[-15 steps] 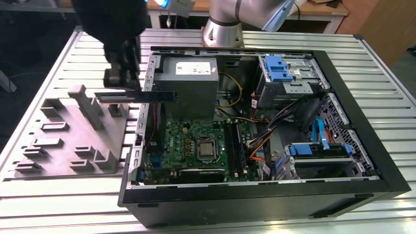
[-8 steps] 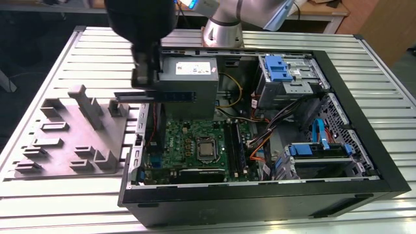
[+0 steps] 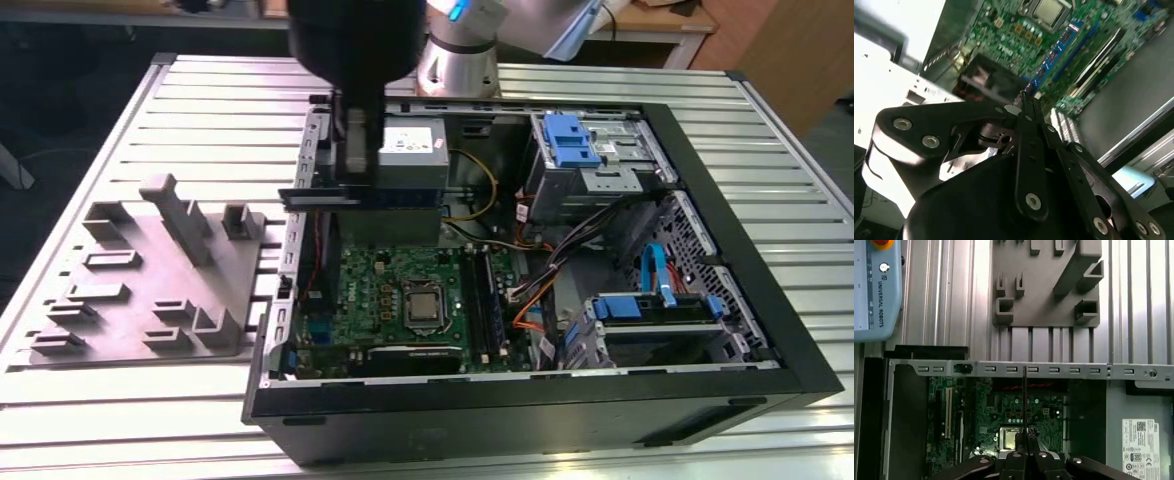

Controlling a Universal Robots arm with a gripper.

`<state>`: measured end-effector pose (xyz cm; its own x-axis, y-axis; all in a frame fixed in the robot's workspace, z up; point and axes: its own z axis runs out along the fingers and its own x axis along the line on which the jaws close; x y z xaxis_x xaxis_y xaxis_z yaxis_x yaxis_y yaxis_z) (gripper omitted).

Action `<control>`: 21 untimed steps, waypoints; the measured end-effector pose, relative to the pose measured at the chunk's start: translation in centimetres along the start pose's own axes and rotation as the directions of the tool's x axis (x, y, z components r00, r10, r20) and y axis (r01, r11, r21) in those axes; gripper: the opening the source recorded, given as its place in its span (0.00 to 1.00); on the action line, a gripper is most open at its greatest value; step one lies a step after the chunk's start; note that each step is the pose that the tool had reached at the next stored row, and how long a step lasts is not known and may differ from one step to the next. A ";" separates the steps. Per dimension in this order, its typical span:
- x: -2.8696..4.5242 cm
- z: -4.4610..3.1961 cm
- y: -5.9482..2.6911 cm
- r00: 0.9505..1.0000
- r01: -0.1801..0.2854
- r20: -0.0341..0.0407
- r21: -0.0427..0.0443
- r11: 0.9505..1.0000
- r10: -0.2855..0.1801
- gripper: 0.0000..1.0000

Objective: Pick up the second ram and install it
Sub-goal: 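Pick up the second ram and move it above second insertion slot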

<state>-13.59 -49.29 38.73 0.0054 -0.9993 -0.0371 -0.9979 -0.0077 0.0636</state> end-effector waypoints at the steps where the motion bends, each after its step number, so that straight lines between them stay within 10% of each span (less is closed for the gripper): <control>1: 0.01 -0.03 -0.43 1.000 0.000 0.000 0.000 1.000 0.000 0.11; 11: 0.14 -0.31 -4.79 1.000 0.000 0.000 -0.004 1.000 0.000 0.11; 21: 0.18 -0.44 -6.76 1.000 0.000 0.000 -0.005 1.000 0.000 0.11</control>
<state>-6.82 -49.44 38.73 0.0052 -0.9993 -0.0372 -0.9976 -0.0078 0.0689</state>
